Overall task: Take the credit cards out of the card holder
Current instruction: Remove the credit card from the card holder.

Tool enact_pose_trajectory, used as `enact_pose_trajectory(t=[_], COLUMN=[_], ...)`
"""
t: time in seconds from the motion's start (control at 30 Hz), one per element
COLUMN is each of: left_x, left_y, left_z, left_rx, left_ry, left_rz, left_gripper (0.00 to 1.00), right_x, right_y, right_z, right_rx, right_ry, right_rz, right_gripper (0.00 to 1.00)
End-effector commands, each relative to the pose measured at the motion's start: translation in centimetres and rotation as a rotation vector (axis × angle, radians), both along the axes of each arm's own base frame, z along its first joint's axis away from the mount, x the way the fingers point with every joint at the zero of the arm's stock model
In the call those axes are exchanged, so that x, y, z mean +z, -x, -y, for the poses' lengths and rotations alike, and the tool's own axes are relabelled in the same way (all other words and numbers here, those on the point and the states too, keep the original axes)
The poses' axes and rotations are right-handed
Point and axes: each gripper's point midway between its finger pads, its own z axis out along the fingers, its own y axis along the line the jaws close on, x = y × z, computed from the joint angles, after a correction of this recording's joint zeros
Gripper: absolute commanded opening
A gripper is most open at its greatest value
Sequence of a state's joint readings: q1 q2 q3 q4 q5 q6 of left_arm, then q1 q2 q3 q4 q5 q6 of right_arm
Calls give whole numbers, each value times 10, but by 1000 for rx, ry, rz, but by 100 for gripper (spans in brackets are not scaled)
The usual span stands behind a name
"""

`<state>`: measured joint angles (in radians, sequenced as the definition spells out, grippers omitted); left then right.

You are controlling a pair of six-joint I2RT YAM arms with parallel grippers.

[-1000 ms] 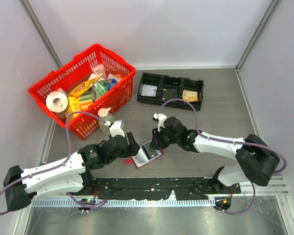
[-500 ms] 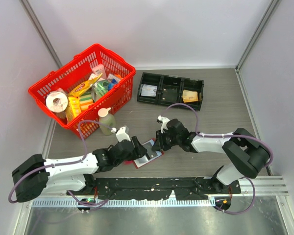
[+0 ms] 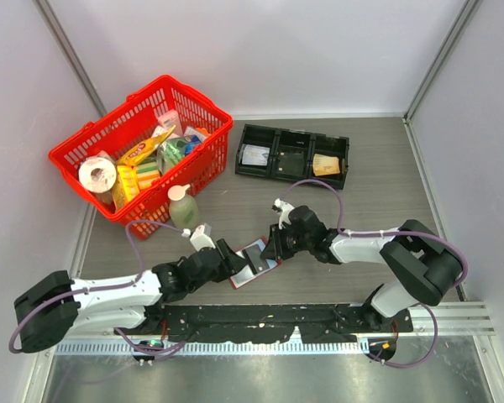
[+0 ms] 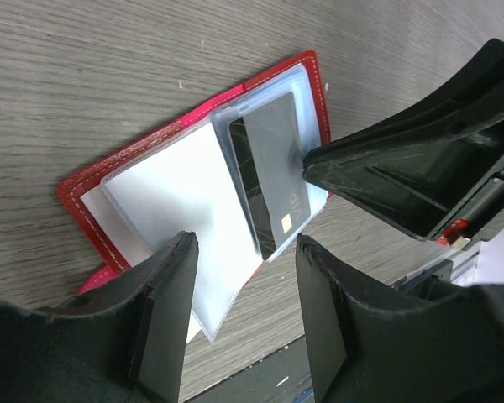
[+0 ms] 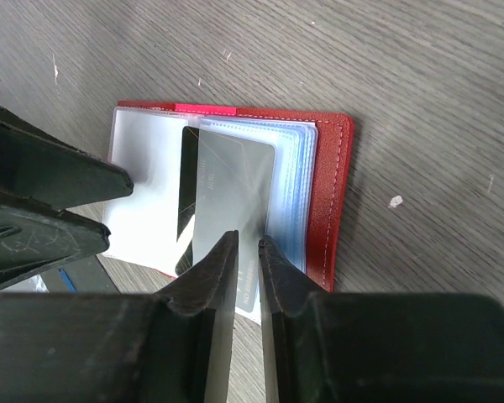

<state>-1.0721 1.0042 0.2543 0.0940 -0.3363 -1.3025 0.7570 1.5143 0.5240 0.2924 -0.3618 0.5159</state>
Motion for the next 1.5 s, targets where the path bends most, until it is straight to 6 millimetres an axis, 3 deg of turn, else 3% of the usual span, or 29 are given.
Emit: enact_pose_trajectory(t=[0.0,0.13,0.27,0.6,1.27,1.4,1.47], left_x=[29,42,38,0,-26,-28,-26], left_y=[-10,-16,-22,-19,-10,-10,-10], left_z=[15,28,34,25,43,41,40], left_rx=[3,1,16,80,43,60,66], left_ry=[86,127,120,108,147,183,202], left_rz=[53,76,69,-9,-95,-100,-92], left_gripper=[53,50,48,43,36,27,17], right_x=[-8,-8,-8,-9,-13,-14,-13], right_y=[0,0,1,2,6,6,6], right_z=[9,9,10,12,13,14,15], right_rx=[-26,-31,-35,-36,-48,-53,-58], right_ry=[24,20,18,18,-14,-12,-15], right_rz=[-13,-15,-19,-21,-51,-52,-55], right_gripper=[21,19,19,18,18,18,18])
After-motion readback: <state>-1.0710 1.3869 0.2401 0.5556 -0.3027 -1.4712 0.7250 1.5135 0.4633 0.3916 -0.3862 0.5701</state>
